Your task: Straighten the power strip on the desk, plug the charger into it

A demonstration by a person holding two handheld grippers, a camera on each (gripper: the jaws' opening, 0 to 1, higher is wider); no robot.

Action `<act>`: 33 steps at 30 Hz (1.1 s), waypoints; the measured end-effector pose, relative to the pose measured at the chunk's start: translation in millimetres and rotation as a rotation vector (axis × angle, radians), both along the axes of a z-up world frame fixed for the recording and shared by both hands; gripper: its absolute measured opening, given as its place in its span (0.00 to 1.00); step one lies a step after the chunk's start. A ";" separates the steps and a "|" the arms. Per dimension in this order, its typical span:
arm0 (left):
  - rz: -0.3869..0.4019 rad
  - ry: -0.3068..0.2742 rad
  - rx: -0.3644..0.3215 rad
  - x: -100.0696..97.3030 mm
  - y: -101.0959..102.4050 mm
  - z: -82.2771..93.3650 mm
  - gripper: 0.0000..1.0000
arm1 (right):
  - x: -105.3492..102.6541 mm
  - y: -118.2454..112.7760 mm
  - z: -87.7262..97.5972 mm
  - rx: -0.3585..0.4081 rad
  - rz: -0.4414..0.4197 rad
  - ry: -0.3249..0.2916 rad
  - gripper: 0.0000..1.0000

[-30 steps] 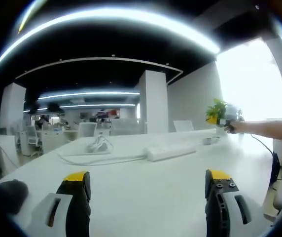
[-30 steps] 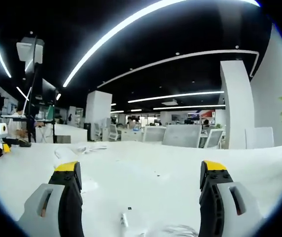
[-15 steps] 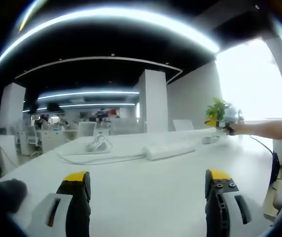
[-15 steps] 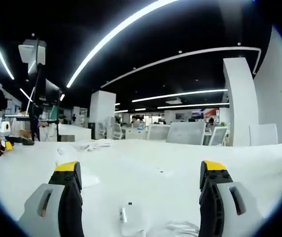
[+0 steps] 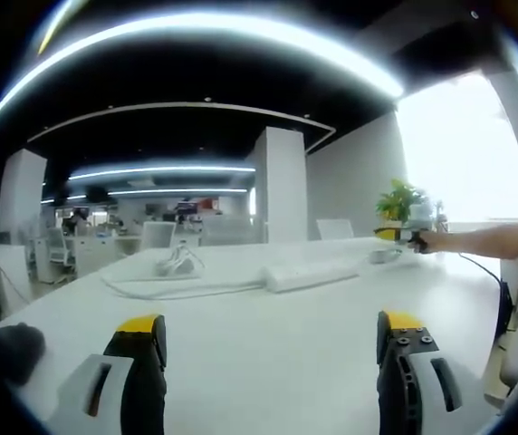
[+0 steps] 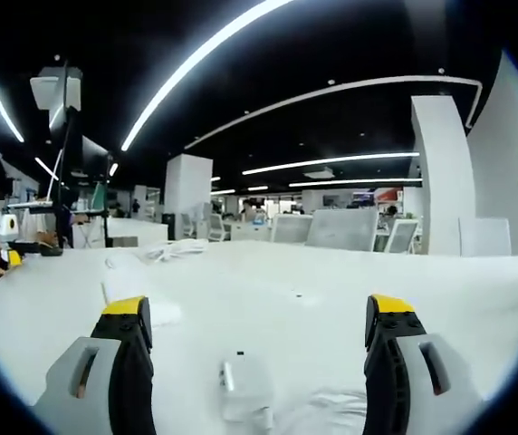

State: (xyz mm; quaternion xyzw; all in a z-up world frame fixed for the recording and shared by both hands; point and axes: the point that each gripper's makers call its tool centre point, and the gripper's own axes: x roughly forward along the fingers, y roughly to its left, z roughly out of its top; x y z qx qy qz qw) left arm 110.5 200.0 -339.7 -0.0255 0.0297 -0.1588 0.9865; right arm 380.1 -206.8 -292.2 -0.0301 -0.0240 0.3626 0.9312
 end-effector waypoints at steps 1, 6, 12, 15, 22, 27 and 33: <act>-0.001 0.001 0.000 -0.1 -0.3 -0.5 0.99 | 0.0 0.4 -0.7 0.001 0.001 0.001 0.98; -0.001 0.003 0.001 -0.1 -0.3 -1.0 0.99 | 0.5 0.7 -5.8 -0.006 0.004 0.013 0.97; -0.001 0.004 0.000 0.3 -0.3 -1.2 0.99 | 2.4 -1.6 -11.1 -0.010 0.002 0.028 0.97; -0.002 0.004 -0.001 0.0 -0.6 -1.7 0.99 | 2.7 -3.1 -13.9 -0.012 0.000 0.032 0.97; -0.001 0.010 -0.005 -0.8 -0.3 -4.3 0.99 | 3.0 -5.6 -23.3 -0.028 -0.007 0.051 0.97; -0.001 0.008 -0.008 -1.0 -0.7 -3.6 0.99 | 0.8 -1.5 -39.0 -0.106 0.004 0.067 0.97; -0.005 0.008 -0.005 -1.5 -1.7 -3.6 0.99 | -3.1 3.9 -46.7 -0.153 0.018 0.071 0.97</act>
